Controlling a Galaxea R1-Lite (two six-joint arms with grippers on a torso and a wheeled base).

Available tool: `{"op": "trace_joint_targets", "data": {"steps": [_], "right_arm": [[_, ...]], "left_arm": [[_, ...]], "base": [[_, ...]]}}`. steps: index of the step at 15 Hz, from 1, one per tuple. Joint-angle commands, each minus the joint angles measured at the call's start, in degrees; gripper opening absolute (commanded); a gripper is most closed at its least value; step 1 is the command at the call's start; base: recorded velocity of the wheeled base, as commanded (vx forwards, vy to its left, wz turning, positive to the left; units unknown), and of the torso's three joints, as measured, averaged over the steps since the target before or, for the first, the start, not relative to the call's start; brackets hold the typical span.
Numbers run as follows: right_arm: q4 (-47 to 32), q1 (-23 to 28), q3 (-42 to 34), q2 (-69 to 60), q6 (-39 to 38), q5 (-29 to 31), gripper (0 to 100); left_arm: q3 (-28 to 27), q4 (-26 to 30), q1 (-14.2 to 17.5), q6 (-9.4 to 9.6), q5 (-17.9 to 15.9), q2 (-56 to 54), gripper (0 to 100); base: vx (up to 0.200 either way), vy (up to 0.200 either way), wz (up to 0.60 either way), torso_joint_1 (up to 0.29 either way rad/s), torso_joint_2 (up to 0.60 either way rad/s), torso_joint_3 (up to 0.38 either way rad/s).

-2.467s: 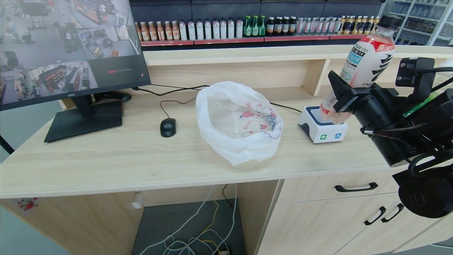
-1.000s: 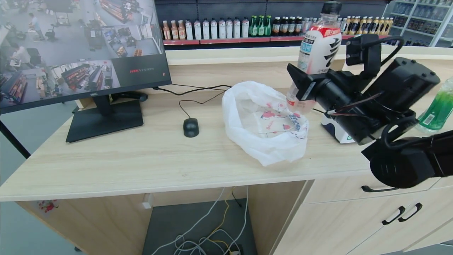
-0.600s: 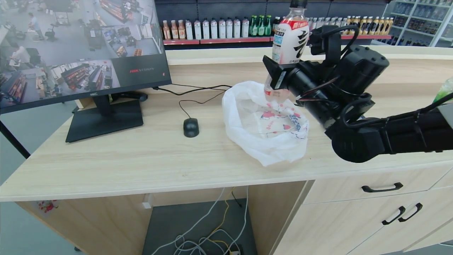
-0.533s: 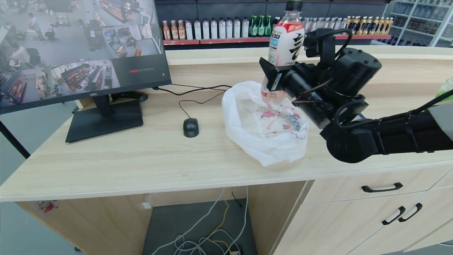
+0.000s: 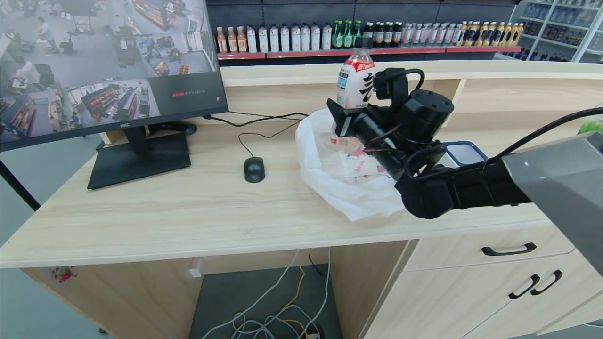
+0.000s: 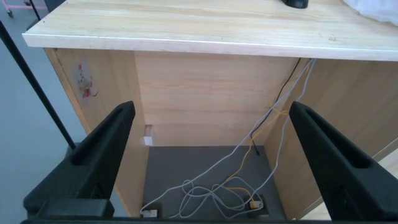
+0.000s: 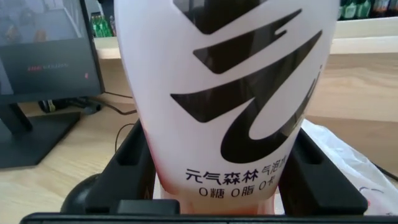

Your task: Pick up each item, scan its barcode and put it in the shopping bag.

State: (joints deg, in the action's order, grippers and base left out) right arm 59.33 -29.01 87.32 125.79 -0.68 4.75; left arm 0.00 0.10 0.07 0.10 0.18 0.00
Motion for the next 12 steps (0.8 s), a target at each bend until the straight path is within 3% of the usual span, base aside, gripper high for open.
{"op": "trace_joint_targets", "data": {"steps": [1,12], "right_arm": [[-0.09,0.10,1.98,3.14,-0.20,-0.01,0],[-4.66,2.56,10.94,10.35,-2.39,0.08,0]], "left_arm": [[0.00,-0.01,0.01,-0.01,0.08,0.00,100],[0.00,-0.01,0.01,-0.01,0.08,0.00,100]], "base": [[0.000,0.000,0.00,0.000,0.00,0.000],[0.000,0.000,0.00,0.000,0.00,0.000]]}}
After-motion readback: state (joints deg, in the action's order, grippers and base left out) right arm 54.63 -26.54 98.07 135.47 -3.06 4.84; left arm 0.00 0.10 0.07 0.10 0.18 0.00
